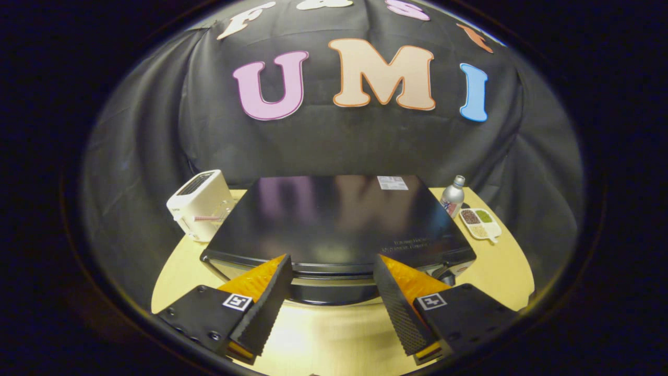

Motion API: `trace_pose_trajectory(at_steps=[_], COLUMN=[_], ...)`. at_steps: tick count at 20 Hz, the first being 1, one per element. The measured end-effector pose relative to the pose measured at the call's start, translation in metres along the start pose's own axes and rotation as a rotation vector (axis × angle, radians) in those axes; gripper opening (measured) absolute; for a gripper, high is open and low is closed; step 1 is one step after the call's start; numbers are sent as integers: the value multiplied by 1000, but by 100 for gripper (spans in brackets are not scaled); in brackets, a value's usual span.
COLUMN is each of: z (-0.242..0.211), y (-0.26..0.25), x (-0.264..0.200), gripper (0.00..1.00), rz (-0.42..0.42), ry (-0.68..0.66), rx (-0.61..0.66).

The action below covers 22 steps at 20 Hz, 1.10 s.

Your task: Open the toaster oven, put the food inside, and close the toaster oven door.

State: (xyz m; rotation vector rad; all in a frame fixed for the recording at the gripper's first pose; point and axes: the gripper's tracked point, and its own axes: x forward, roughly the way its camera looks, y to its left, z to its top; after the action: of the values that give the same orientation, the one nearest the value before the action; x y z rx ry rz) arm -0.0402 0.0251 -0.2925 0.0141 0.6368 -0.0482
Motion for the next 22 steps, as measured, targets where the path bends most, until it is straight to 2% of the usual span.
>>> trace_pose_trajectory(at_steps=[12, 17, 22], z=[-17, -57, -119], y=[0, -2, -1], x=[-20, -51, -76], gripper=[99, 98, 96], rz=[8, 20, 15], ry=[33, 107, 223], rx=[-16, -17, -47])
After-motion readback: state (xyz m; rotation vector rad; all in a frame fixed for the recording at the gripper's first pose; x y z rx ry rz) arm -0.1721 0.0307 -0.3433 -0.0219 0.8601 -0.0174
